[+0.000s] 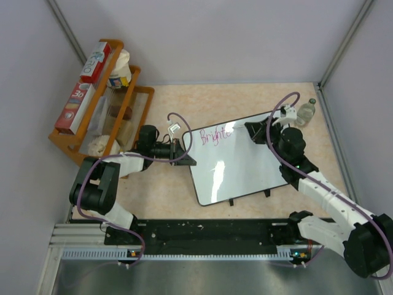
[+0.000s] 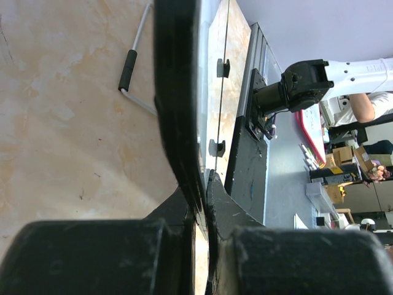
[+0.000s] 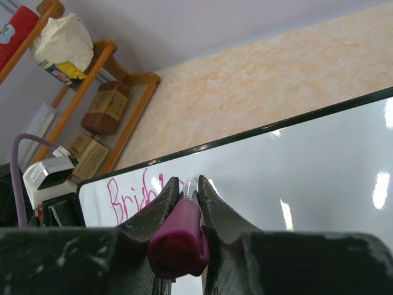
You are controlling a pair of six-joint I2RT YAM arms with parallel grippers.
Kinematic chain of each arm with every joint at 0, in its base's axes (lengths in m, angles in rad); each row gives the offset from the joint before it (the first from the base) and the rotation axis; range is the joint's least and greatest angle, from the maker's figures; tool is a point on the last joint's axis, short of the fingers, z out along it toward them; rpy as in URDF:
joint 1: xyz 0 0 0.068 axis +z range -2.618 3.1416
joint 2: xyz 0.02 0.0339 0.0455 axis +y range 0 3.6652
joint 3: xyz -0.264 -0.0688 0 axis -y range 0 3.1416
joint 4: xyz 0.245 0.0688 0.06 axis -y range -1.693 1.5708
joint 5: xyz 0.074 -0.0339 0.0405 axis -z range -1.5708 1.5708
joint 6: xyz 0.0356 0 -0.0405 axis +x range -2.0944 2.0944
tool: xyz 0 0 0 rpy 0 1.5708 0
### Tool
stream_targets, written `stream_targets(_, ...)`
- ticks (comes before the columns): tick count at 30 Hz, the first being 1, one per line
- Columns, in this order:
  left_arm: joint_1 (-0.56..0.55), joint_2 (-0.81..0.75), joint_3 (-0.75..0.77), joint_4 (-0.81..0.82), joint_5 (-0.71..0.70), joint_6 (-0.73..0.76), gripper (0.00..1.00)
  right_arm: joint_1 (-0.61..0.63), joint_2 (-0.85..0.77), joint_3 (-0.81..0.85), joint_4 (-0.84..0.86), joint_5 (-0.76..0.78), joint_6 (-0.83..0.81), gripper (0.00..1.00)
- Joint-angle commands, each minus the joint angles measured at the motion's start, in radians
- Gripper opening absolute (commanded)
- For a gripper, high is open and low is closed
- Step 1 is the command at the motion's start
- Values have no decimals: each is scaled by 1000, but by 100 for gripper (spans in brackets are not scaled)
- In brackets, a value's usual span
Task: Write a sentence on the whiteboard
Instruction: Write with the whiteboard marker on the whiteboard.
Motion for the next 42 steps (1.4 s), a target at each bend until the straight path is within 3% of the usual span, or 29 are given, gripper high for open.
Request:
stream_targets(1, -27, 16, -34, -8, -84, 203, 0, -16, 28, 53, 56, -16, -6, 0)
stream_targets(42, -27, 14, -34, -8, -87, 203, 0, -26, -56, -87, 8, -70, -11, 0)
